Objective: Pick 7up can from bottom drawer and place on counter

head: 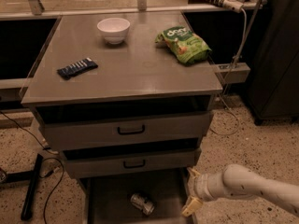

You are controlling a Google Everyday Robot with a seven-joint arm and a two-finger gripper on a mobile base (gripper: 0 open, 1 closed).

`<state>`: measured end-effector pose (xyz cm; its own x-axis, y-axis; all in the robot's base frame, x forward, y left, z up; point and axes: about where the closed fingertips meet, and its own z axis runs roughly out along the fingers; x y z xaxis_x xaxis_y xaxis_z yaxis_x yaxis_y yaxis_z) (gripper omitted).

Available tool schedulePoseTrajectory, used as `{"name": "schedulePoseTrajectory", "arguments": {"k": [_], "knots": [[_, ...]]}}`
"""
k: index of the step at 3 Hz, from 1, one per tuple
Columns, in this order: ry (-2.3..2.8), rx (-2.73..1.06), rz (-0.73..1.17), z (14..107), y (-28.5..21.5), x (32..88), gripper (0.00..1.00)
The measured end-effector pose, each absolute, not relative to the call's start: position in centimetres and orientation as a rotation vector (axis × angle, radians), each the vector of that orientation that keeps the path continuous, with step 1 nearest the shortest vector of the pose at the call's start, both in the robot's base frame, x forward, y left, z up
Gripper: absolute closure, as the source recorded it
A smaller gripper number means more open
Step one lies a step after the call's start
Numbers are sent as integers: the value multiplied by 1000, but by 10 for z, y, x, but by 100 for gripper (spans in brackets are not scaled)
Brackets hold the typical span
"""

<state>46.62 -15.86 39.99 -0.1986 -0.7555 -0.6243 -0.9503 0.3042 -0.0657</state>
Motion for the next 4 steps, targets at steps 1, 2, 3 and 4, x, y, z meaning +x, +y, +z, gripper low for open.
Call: {"name": "schedulePoseTrajectory", "arguments": {"k": [1, 2, 3, 4], "knots": [[1916, -1458, 497, 356, -156, 478, 0], [1844, -1420, 599, 303, -139, 468, 0], [1844, -1421, 598, 303, -139, 468, 0], [1849, -1427, 598, 286, -128, 463, 0]]}}
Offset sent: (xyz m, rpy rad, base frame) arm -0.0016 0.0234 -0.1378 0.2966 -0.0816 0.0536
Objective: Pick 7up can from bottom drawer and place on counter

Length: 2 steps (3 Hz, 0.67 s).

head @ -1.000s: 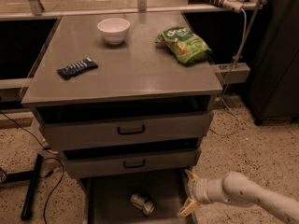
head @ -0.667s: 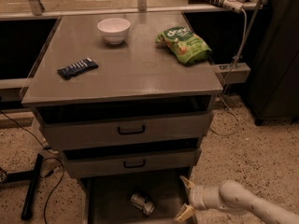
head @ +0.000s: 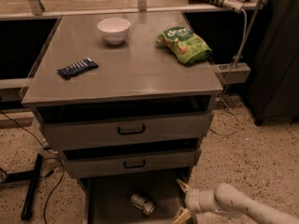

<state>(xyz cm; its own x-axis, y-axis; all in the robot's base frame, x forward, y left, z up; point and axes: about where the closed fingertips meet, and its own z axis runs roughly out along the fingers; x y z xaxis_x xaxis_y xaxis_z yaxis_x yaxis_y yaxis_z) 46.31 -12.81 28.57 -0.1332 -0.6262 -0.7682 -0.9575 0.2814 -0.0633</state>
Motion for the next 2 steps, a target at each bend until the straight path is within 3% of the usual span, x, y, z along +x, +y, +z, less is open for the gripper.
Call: {"name": "schedulePoseTrajectory", "arguments": {"k": [2], "knots": [[1858, -1392, 638, 209, -73, 460, 0]]}}
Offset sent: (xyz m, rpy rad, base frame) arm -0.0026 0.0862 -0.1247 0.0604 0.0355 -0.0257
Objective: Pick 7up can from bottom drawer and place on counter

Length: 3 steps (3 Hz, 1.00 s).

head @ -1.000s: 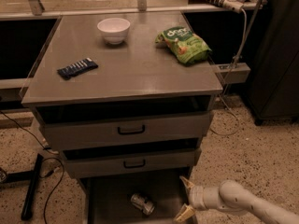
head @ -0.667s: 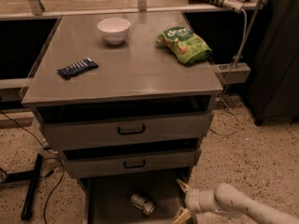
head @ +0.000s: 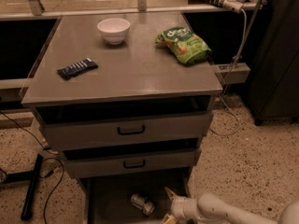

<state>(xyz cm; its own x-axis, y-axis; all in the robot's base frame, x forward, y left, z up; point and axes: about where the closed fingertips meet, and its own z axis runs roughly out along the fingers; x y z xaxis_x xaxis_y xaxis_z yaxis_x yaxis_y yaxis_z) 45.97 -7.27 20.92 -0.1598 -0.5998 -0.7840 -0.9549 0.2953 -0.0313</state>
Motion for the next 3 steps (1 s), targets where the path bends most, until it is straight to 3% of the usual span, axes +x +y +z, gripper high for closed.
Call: {"name": "schedulePoseTrajectory", "arguments": {"k": [3], "knots": [[1794, -1338, 655, 161, -1, 485, 0]]}}
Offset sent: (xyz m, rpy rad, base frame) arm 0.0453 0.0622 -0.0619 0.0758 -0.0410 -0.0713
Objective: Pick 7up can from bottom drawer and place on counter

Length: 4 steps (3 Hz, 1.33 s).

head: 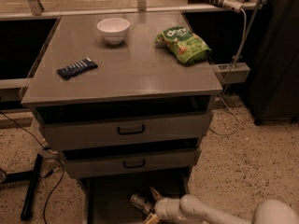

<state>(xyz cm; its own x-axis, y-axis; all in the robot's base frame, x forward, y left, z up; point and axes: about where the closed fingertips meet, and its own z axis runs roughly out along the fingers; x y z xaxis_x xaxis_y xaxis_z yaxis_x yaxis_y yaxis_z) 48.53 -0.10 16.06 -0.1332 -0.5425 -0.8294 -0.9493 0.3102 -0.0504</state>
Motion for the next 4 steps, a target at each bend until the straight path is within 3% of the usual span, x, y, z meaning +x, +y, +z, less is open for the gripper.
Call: {"name": "schedulePoseTrajectory", "arguments": {"k": [4], "knots": [[1790, -1362, 607, 137, 16, 487, 0]]}}
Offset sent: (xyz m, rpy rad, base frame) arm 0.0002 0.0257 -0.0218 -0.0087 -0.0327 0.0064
